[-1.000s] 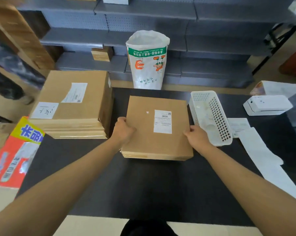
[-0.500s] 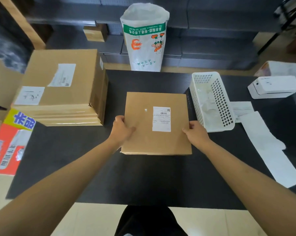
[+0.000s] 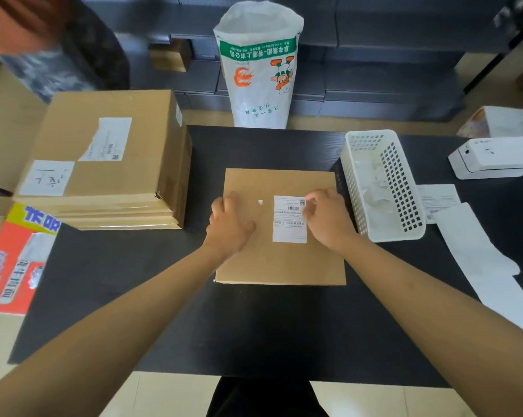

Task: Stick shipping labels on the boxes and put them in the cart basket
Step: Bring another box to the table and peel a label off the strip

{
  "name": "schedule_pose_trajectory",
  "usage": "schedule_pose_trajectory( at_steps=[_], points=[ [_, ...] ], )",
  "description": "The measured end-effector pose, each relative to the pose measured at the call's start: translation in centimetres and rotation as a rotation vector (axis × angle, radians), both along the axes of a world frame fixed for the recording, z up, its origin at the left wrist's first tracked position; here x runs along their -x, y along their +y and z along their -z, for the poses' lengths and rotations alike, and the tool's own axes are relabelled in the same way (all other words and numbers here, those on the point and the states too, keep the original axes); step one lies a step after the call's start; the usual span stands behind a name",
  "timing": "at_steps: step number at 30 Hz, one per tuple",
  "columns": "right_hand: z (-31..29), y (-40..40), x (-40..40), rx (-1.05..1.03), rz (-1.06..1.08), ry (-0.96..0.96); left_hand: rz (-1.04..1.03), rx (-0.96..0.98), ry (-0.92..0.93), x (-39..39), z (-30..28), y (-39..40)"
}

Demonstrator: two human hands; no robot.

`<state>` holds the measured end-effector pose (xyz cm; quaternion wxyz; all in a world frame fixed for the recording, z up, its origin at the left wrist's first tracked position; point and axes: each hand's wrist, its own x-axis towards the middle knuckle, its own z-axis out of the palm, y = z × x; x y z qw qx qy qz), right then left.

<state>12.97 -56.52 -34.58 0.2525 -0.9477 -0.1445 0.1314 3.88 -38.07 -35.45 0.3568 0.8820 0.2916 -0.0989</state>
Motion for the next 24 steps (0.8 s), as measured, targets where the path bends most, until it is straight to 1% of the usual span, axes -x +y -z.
schedule_pose_trajectory(
  at_steps=[2, 5, 12, 17, 24],
  points=[
    [0.2, 0.6, -0.3, 0.009, 0.023, -0.015, 0.013, -0.007, 0.014, -0.1, 0.1, -0.5],
    [0.3, 1.0, -0.7, 0.016, 0.039, -0.021, -0.011, 0.032, 0.005, 0.1, 0.5, -0.7],
    [0.7, 1.2, -1.8, 0.016, 0.070, 0.042, -0.012, 0.061, -0.032, 0.4, 0.8, -0.3],
    [0.8, 1.3, -2.5, 0.063, 0.053, 0.080, 0.001, 0.055, -0.048, 0.6, 1.0, -0.3],
    [1.1, 1.3, -2.3, 0.122, 0.017, -0.018, 0.005, 0.053, -0.059, 0.7, 1.0, -0.3]
  ],
)
